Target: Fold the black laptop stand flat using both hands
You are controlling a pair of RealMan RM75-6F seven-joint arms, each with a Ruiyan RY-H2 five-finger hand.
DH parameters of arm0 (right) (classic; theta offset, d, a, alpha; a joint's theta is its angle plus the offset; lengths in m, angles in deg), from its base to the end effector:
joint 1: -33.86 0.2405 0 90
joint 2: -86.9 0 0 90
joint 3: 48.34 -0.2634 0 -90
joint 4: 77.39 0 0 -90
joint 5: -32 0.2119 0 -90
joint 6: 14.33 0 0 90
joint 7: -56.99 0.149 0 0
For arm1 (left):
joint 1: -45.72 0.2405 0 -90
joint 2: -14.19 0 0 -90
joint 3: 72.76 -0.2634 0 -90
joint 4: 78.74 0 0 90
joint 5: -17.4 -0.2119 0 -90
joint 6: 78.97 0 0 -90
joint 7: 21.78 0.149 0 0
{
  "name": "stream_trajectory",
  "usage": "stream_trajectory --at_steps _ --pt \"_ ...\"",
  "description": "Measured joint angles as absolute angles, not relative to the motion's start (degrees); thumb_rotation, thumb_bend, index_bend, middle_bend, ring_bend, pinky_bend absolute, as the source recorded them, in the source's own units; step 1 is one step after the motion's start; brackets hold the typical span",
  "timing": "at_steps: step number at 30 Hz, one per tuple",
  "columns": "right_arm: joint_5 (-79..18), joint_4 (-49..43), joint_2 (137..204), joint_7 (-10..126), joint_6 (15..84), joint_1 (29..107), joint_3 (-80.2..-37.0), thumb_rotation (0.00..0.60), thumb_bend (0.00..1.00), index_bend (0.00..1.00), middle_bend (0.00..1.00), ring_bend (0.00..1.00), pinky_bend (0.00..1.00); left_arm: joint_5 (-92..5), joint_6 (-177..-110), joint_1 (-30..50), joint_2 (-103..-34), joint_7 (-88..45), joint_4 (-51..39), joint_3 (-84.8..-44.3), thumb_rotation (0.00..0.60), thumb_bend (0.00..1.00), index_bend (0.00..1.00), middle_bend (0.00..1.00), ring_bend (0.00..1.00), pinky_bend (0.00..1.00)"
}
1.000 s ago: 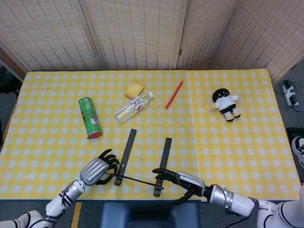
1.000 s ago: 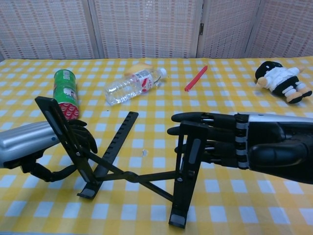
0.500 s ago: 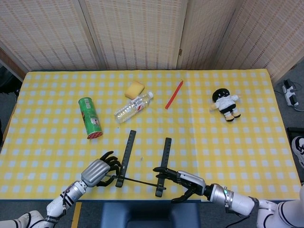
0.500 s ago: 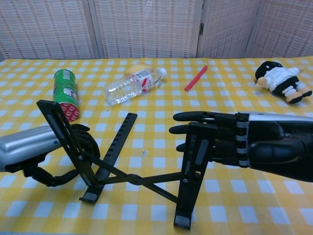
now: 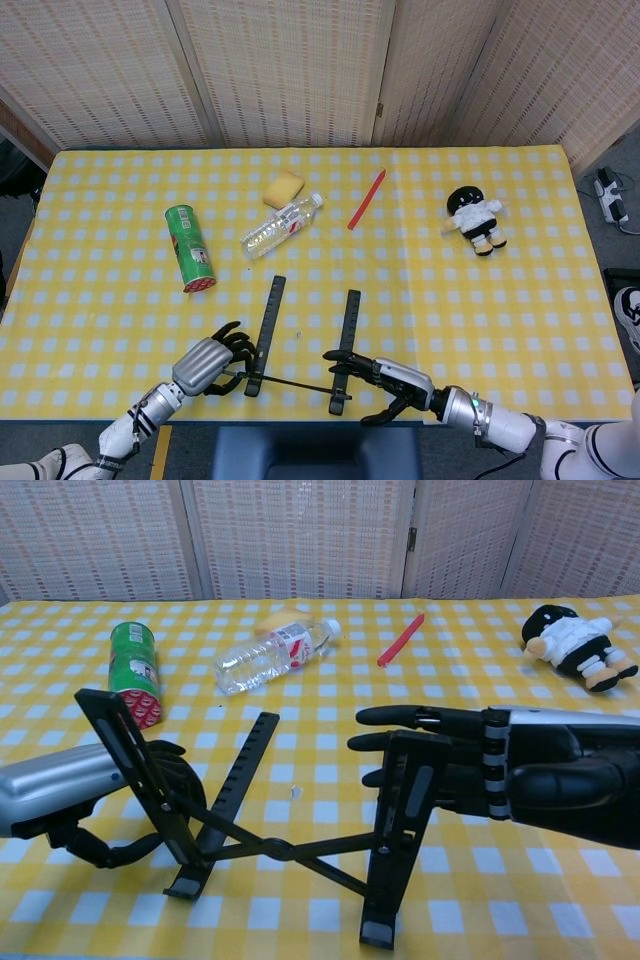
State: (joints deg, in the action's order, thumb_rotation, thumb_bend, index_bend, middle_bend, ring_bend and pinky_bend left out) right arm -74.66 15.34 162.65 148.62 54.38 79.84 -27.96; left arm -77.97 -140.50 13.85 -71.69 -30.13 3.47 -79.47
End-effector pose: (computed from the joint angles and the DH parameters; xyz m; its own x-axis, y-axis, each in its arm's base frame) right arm -0.1687 -0.2218 0.0079 -0.5050 -0.8597 0.0769 -0.6241 0.3022 -0.7205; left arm -0.2123 0.2457 -0.0332 0.3725 0.4539 0.8095 0.8336 -0.5470 -0.0769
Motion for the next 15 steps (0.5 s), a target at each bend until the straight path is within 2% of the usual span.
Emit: stream_trajectory --at_steps 15 --pt "-73.65 15.57 162.64 148.18 54.01 79.35 -28.43 0.482 0.00 0.00 0.02 0.06 0.00 -77.99 -140.62 14.02 -72.16 -30.58 3.10 -79.75 0.600 0.55 0.57 0.35 0.21 0.02"
